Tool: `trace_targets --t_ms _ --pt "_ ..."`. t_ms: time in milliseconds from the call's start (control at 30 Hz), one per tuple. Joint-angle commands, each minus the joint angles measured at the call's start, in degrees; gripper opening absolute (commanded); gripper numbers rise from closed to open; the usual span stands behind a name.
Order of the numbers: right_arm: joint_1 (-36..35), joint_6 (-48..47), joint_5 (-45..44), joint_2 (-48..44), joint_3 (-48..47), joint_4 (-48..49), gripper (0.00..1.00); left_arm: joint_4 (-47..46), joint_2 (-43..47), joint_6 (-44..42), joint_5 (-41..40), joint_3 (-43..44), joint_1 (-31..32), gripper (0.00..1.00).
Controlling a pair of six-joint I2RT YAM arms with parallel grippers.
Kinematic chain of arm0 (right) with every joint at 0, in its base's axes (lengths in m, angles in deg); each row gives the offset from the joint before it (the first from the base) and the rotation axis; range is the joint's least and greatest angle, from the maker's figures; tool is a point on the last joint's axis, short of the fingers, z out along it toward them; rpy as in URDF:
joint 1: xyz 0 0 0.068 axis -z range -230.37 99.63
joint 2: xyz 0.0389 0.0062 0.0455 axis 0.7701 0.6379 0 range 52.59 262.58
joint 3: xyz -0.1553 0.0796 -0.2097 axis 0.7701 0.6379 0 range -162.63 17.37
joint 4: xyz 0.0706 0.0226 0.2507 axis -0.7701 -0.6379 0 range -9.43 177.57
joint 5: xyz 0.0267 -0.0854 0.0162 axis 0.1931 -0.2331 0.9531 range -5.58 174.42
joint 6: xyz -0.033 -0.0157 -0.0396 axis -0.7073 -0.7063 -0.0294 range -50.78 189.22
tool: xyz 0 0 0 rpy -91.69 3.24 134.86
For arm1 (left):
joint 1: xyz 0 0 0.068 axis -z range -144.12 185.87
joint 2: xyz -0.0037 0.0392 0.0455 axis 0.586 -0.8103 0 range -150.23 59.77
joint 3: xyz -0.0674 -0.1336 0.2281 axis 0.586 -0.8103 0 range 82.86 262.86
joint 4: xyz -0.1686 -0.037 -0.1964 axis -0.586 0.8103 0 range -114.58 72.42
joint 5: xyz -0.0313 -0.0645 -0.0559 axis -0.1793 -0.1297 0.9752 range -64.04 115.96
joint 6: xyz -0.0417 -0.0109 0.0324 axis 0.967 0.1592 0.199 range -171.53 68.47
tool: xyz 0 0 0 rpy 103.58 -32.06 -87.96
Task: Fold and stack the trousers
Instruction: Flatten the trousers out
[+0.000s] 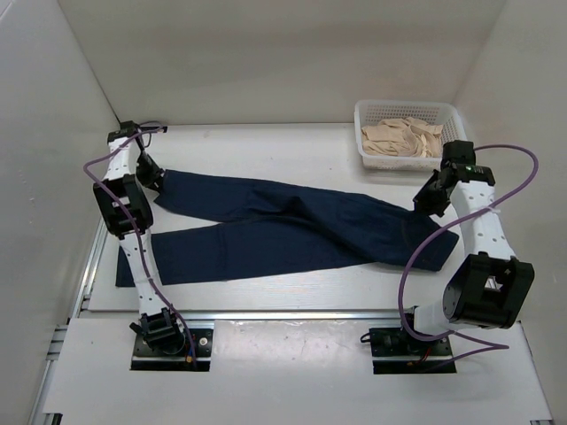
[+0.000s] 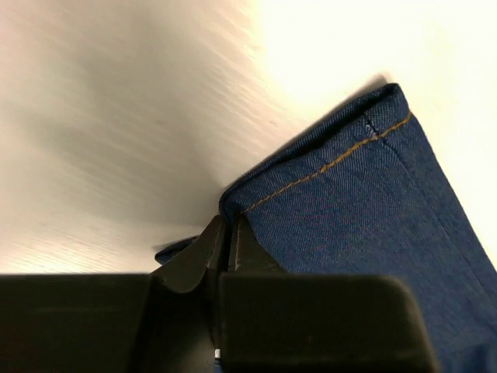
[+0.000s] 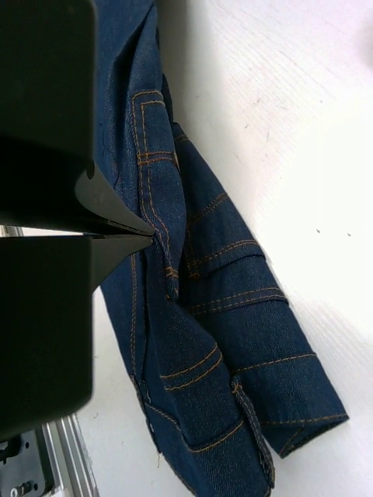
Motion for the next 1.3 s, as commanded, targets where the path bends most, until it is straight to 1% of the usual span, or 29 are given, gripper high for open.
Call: trace_targets --t_ms 0,167,267,300,367,400,467,500,533,567,600,633,700,733,767,833,867,900,933,967,1000,1033,1067,1100,1133,1167,1200,1233,1267 --pt "0.05 -1.85 -1.97 -1.77 -5.33 -1.26 0.00 0.69 2.00 -1.55 4.89 2.10 0.37 0.10" --pt "0.05 -3.78 -5.49 -1.77 -10.42 -2.50 0.00 -4.84 12.29 0.03 4.19 -2.11 -1.39 0.10" --pt "0.05 -4.39 -6.29 2.52 -15.95 -2.50 0.00 -4.85 13.71 0.64 4.98 0.50 -1.39 0.10" --pt "0.05 -4.40 -6.29 4.27 -19.80 -2.50 0.00 -4.85 13.10 1.34 5.59 2.87 -1.39 0.10" --pt "0.05 -4.40 -6.29 10.51 -24.38 -2.50 0.00 -4.85 11.34 2.13 5.59 4.81 -1.39 0.10" --pt "0.05 -4.40 -6.29 15.23 -29.36 -1.80 0.00 -4.85 10.73 3.35 6.46 6.39 -1.39 0.10" --pt "0.05 -4.40 -5.77 20.52 -34.31 -0.74 0.00 -5.54 8.97 4.77 7.44 7.10 -1.39 0.10" --pt "0.05 -4.40 -5.76 26.12 -37.38 -2.13 0.03 -6.07 8.36 6.69 7.96 7.11 -1.39 0.10" --pt "0.05 -4.40 -5.76 28.61 -44.37 -4.23 0.24 -6.86 6.87 7.23 7.96 8.67 -1.39 0.10" --pt "0.05 -4.40 -5.06 30.29 -46.97 -7.21 0.54 -6.87 5.81 7.23 8.75 10.26 -1.39 0.19" --pt "0.05 -4.40 -5.06 31.00 -47.95 -7.24 0.84 -6.87 4.93 7.23 9.45 11.84 -1.39 0.35" --pt "0.05 -4.40 -5.06 29.79 -45.70 -6.72 0.91 -5.82 4.23 6.71 11.11 14.29 -1.91 0.60" --pt "-0.47 -4.40 -5.06 24.63 -40.87 -3.57 1.00 -5.29 4.22 6.18 11.66 14.32 -1.92 0.96" --pt "-0.47 -4.40 -5.06 22.42 -34.84 -2.33 1.00 -5.29 5.96 6.18 11.05 12.58 -1.92 1.00" --pt "-0.47 -4.40 -5.06 17.96 -31.47 -1.19 1.00 -5.29 7.11 5.48 11.04 11.25 -1.92 1.00" --pt "-0.47 -4.92 -3.14 13.63 -24.88 1.45 1.00 -5.29 10.00 4.52 10.34 8.09 -1.92 0.99" --pt "-0.47 -4.93 -1.91 9.86 -18.41 1.46 1.00 -5.29 13.94 3.29 9.64 3.20 -1.92 0.92" --pt "-0.47 -4.93 -0.68 7.91 -15.04 2.07 0.98 -5.29 16.24 2.58 9.11 0.11 -1.92 0.83" --pt "-0.47 -4.40 2.47 5.89 -11.52 3.03 0.94 -6.16 18.70 1.88 9.11 -3.32 -1.31 0.76" --pt "-0.47 -3.79 4.07 1.87 -4.09 3.74 0.94 -6.69 23.77 0.48 7.45 -11.01 -0.26 0.59" --pt "-0.47 -2.91 5.39 -0.17 -0.27 3.74 0.94 -6.69 26.25 0.47 6.48 -15.00 0.36 0.56" --pt "-0.47 -1.51 6.71 -2.19 3.24 5.49 0.94 -7.56 28.63 -0.14 5.77 -18.95 1.15 0.56" --pt "-0.47 -0.54 7.59 -5.26 9.37 5.50 0.95 -8.61 30.83 -0.15 5.77 -26.65 2.38 0.57" --pt "-0.47 0.08 8.21 -6.51 12.30 6.37 0.95 -9.15 34.77 -0.15 5.77 -30.56 2.39 0.65" --pt "0.13 0.60 8.21 -7.39 14.77 7.51 0.95 -9.85 36.55 -0.15 6.72 -34.16 2.91 0.67" --pt "0.14 1.74 8.21 -7.92 18.53 7.52 0.94 -10.46 37.96 1.16 8.56 -37.51 2.92 0.69" --pt "0.84 1.75 9.43 -7.93 20.23 8.57 0.92 -12.12 40.23 1.78 9.28 -43.20 2.92 0.70" --pt "1.80 2.54 11.53 -7.93 21.72 10.58 0.90 -13.01 41.12 2.39 9.89 -45.69 3.52 0.70" --pt "2.42 3.07 12.77 -7.32 22.87 12.08 0.84 -13.54 41.74 2.40 10.42 -47.63 3.53 0.70"
